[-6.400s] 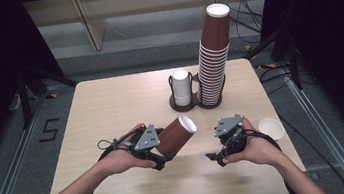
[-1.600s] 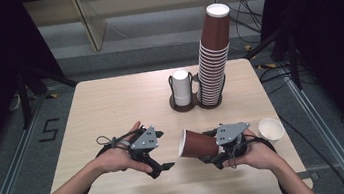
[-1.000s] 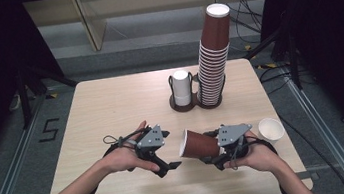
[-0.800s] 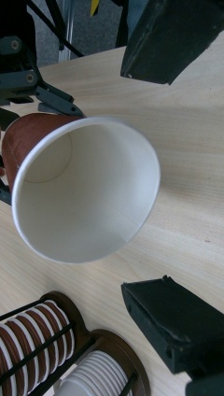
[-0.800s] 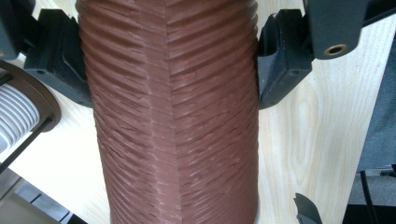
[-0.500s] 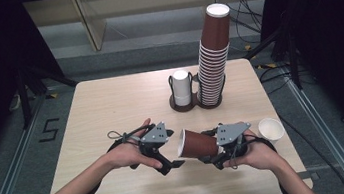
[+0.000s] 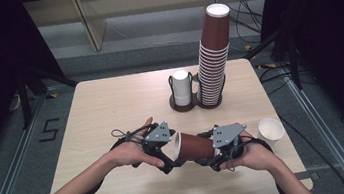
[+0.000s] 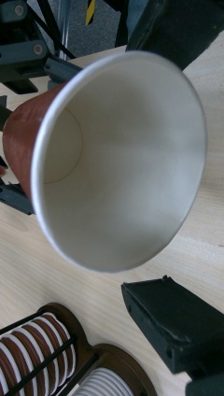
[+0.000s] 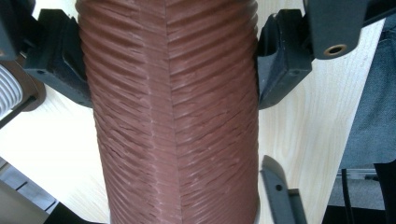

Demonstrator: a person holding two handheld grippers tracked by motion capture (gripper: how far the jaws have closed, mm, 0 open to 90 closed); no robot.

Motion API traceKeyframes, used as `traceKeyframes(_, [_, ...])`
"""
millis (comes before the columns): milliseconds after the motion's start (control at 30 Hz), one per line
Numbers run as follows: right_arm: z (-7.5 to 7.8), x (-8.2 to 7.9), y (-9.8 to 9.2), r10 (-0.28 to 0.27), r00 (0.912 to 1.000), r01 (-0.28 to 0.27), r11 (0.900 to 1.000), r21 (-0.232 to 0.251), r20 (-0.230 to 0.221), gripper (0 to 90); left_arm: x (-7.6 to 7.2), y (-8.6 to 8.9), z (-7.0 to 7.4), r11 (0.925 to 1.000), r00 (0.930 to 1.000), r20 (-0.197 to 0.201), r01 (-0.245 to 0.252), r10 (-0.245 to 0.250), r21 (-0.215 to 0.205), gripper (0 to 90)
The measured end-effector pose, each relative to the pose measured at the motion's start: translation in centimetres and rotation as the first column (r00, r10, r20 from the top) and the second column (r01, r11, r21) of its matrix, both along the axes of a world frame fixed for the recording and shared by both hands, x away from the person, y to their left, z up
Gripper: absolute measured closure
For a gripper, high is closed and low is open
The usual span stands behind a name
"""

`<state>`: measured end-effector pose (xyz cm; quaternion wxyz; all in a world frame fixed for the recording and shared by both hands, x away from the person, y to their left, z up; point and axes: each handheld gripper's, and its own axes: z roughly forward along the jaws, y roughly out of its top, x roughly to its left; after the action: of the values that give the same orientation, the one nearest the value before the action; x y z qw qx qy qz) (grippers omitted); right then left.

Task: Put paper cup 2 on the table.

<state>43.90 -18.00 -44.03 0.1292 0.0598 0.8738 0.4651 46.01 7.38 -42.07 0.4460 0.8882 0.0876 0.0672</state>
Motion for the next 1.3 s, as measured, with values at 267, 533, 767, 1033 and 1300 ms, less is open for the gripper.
traceKeyframes(267, [-0.3,0.1,0.3,0.010,0.9999,-0.010,1.000,-0.009,-0.005,21.8,0.0,-0.1,-0.3,1.0000,0.9998,-0.016,0.008,-0.008,0.001,0.0])
traceKeyframes(533, [-0.2,0.2,0.6,0.028,0.9996,-0.028,1.000,0.000,-0.004,21.9,0.0,-0.6,-0.4,0.9998,0.9996,-0.021,0.017,-0.017,0.001,0.0])
traceKeyframes(767, [0.0,0.2,0.7,0.041,0.9991,-0.041,0.999,0.011,0.002,21.8,0.0,-0.8,-0.6,0.9997,0.9992,-0.032,0.024,-0.024,-0.002,0.0])
traceKeyframes(1033, [0.3,0.2,1.2,0.060,0.9982,-0.060,0.998,-0.002,0.006,21.9,-0.2,-1.1,-0.7,0.9992,0.9992,-0.027,0.030,-0.030,-0.028,1.5])
traceKeyframes(1300, [-0.2,0.4,1.3,0.066,0.9975,-0.065,0.998,0.008,-0.026,21.9,-0.1,-0.8,-0.9,0.9995,0.9990,-0.035,0.026,-0.026,-0.017,4.0])
